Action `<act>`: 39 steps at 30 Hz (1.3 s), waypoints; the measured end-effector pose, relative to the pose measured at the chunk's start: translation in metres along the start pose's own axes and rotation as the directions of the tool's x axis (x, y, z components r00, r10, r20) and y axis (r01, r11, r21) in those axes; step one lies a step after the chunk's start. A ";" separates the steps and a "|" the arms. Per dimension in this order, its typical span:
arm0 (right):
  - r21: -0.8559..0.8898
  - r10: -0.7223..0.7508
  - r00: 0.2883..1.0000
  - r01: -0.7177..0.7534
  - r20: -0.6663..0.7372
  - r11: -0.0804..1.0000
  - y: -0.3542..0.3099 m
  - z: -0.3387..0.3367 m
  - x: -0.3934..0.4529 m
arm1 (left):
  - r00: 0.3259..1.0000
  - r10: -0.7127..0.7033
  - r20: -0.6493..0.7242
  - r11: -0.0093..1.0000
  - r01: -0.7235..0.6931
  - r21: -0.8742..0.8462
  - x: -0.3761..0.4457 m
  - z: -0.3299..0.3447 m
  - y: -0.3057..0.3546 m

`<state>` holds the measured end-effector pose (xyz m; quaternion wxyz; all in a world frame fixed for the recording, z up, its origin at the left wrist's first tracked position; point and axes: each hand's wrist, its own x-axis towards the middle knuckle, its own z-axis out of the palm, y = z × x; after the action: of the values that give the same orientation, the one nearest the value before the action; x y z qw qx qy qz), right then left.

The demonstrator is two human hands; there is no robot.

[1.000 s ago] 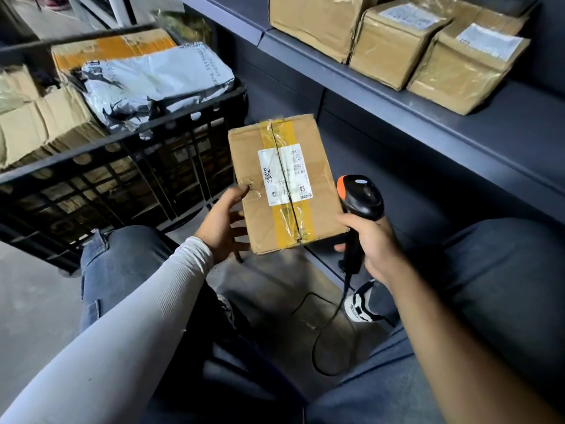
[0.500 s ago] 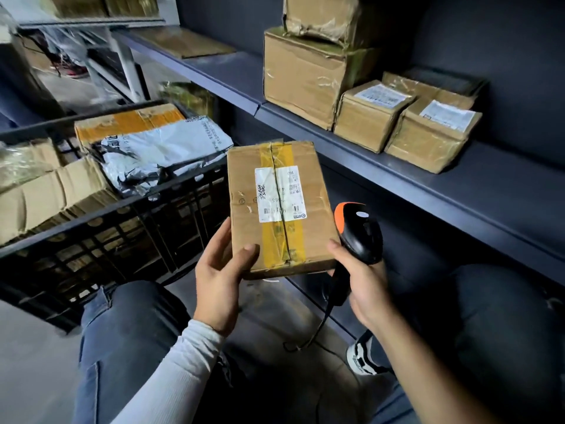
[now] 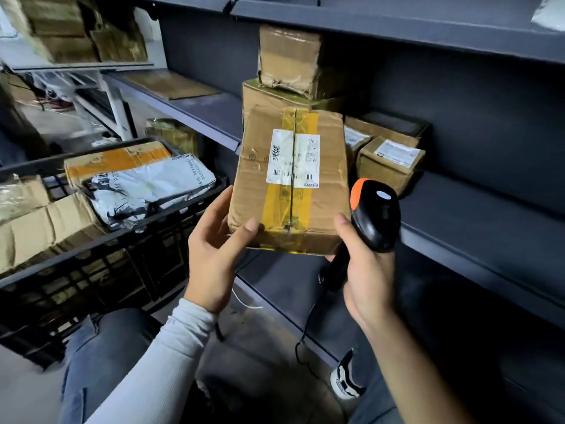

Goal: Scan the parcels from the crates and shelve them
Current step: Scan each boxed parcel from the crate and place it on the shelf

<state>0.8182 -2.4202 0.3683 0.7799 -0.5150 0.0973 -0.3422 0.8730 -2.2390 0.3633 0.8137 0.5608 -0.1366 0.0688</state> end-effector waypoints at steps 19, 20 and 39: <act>-0.219 -0.246 0.923 0.185 -0.297 0.958 -0.049 0.025 0.054 | 0.934 -0.073 0.351 0.997 0.062 0.043 0.118 0.083 -0.002; -0.260 -0.273 0.920 0.201 -0.281 0.944 -0.047 0.025 0.058 | 0.943 -0.054 0.330 0.998 0.041 0.046 0.121 0.090 -0.003; -0.667 -0.565 0.793 0.296 -0.227 0.684 -0.007 0.032 0.135 | 0.890 0.436 0.133 0.870 -0.454 0.192 0.174 0.153 -0.062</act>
<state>0.9322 -2.4839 0.4157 0.4300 -0.6569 0.2365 -0.5724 1.0328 -2.4109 0.4107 0.7029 0.6023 -0.2884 0.2449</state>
